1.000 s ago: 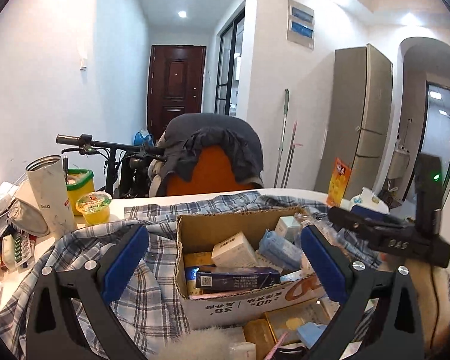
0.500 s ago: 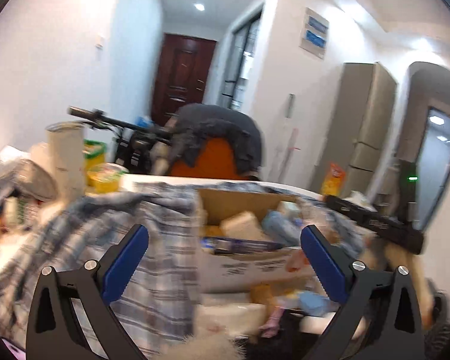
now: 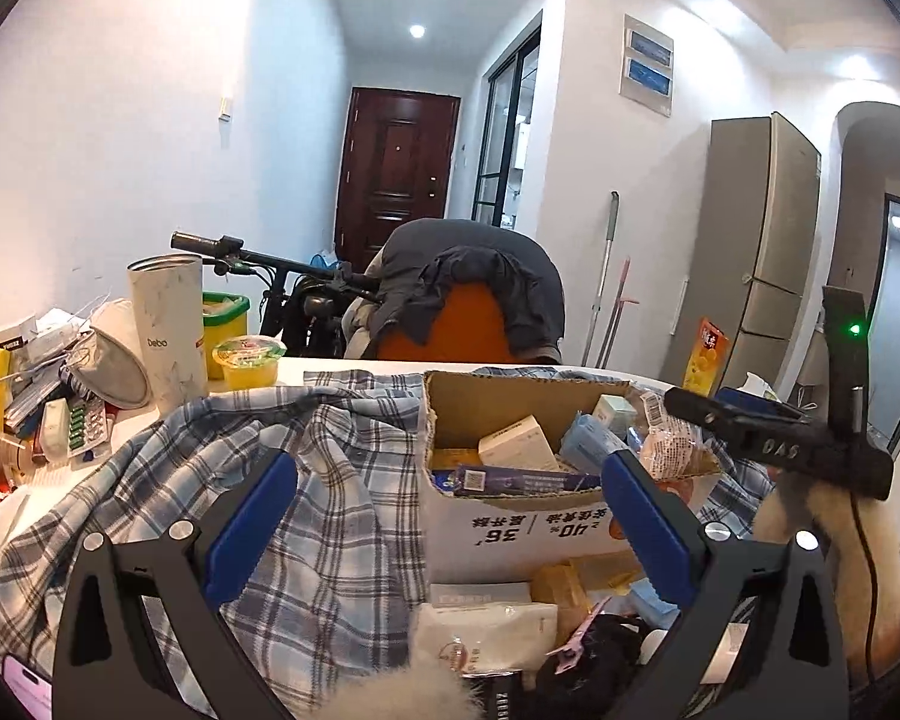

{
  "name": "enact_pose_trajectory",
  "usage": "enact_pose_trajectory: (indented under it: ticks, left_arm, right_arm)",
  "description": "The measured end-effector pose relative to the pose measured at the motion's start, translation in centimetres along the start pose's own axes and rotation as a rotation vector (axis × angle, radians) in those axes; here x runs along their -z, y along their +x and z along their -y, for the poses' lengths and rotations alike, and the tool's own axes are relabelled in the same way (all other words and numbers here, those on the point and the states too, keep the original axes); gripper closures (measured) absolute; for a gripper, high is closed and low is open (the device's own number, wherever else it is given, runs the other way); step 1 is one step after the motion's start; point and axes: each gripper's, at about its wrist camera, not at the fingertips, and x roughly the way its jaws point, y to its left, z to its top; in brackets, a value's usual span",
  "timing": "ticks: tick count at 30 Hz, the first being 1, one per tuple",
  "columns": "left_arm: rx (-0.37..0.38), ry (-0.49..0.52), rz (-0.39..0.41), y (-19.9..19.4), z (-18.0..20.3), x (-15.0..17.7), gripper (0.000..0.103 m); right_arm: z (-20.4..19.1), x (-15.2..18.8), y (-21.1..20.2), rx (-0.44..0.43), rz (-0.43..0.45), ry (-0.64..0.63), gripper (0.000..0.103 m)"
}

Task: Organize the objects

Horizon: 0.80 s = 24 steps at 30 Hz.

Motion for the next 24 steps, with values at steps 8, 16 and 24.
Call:
enact_pose_trajectory:
  ticks: [8,16,24]
  left_arm:
    - [-0.013,0.100,0.002,0.1,2.4,0.6,0.000]
    - [-0.018,0.115,0.012,0.0,2.8,0.7,0.000]
    - [-0.029,0.098,0.010,0.1,2.5,0.6,0.000]
  right_arm:
    - [-2.7,0.2,-1.7,0.114,0.110,-0.154,0.000]
    - [-2.0,-0.2,-2.5,0.029,0.147,-0.075,0.000]
    - [-2.1,0.0,-2.2,0.043,0.143,-0.077,0.000]
